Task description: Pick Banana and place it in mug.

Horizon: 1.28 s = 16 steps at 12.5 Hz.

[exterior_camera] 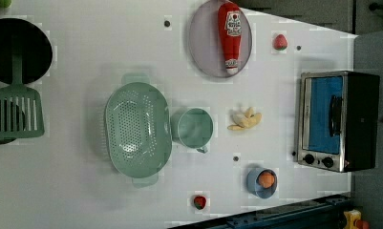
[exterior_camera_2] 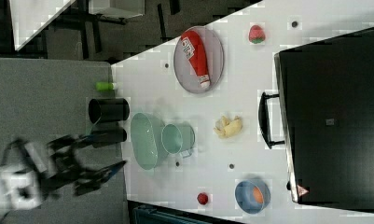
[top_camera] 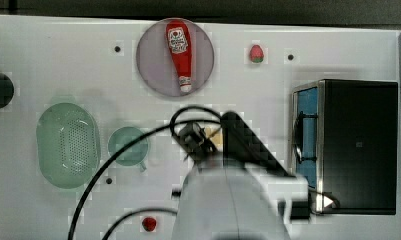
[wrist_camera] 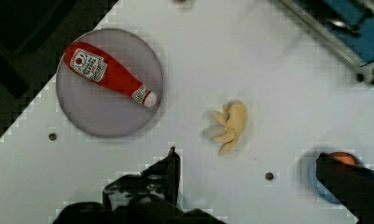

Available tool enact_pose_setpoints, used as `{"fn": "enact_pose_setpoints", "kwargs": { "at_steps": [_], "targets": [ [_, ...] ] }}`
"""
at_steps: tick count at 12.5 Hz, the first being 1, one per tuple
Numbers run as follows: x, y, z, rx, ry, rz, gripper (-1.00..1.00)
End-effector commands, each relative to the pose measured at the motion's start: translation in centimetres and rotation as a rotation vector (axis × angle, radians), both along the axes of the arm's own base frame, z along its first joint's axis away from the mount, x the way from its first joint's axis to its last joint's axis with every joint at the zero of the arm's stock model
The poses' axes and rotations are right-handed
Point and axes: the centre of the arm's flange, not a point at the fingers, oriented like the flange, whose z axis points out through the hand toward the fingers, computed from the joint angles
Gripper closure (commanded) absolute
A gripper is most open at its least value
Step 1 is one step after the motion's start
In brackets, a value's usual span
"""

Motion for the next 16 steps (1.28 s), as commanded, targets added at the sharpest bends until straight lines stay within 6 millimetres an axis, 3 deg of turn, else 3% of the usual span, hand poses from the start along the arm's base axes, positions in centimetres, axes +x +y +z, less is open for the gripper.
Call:
{"fn": "enact_pose_setpoints", "kwargs": {
  "at_steps": [1,6,10,12,16],
  "targets": [
    [2.4,-1.3,-15.5,-0.012,0.172,-0.004,-1.0],
    [2.9,-1.5,-27.3,-0.007,0.137,-0.001,-1.0],
    [3.3,-1.6,-35.4,-0.005,0.191,-0.003,-1.0],
    [3.3,-1.5,-38.5,-0.004,0.196,-0.002,-1.0],
    [3.2,-1.2,-42.6,-0.004,0.173,0.008,-1.0]
  ]
}}
